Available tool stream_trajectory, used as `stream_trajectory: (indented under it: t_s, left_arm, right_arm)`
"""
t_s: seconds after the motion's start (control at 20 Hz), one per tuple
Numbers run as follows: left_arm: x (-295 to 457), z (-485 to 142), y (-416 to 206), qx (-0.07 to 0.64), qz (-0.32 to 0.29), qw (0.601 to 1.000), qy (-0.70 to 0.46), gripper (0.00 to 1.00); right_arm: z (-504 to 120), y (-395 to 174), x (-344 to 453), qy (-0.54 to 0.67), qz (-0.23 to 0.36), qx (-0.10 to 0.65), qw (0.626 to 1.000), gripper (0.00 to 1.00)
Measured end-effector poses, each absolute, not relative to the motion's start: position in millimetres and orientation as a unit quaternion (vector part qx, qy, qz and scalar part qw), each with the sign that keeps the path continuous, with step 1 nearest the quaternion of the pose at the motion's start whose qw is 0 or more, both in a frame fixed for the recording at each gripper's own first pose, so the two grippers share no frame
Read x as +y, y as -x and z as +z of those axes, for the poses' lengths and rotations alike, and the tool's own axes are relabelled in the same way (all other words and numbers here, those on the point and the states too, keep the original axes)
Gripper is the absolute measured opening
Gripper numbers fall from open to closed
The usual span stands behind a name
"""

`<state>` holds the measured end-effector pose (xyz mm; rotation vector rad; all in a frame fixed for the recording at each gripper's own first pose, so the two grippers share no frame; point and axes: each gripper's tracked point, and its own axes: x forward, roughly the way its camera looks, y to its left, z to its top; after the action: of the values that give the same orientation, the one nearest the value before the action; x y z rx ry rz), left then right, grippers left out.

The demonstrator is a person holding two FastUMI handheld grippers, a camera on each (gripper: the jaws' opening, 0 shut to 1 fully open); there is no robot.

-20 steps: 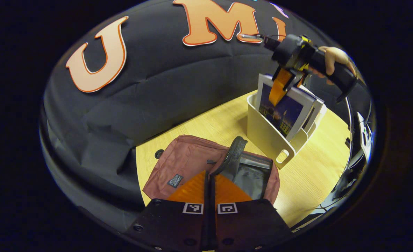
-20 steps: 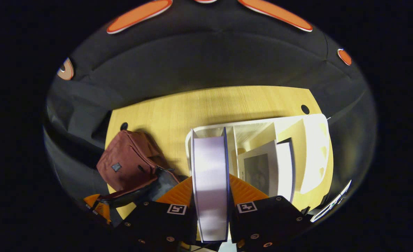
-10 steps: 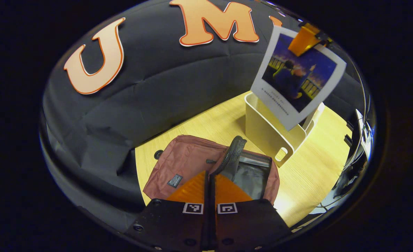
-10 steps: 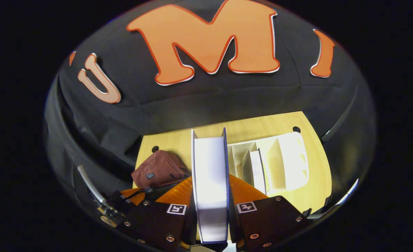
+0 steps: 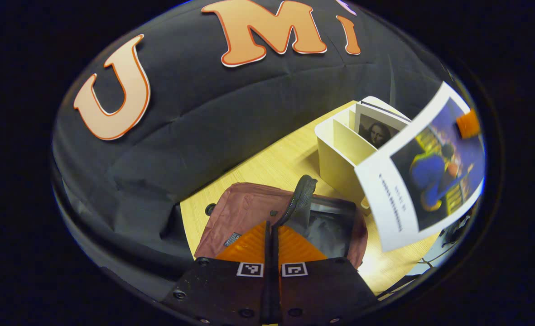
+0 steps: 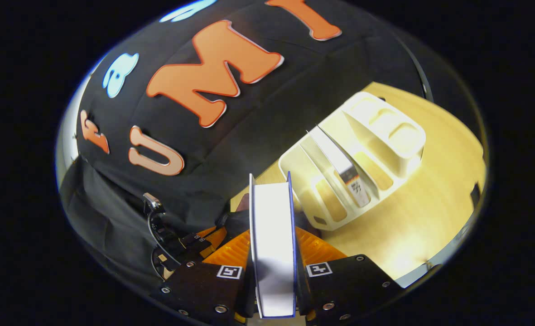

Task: Open the schoolbag, grab two books from the bookshelf and put them into the schoolbag.

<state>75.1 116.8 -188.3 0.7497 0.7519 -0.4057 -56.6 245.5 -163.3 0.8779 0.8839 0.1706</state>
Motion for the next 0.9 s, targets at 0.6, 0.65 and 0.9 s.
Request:
stream_trajectory:
  t_s: [0.6,0.65,0.9]
  left_arm:
    - [93,-178,-63,0.359,-0.222,0.832,-0.359,0.01]
    - [92,-179,-61,0.362,-0.224,0.831,-0.357,0.01]
    - [84,-183,-48,0.355,-0.246,0.823,-0.368,0.01]
  right_arm:
    - [-289,36,362,-0.532,0.045,0.396,0.747,0.37]
    - [-294,29,373,-0.531,0.042,0.395,0.749,0.37]
    - [-315,2,420,-0.536,0.008,0.391,0.749,0.37]
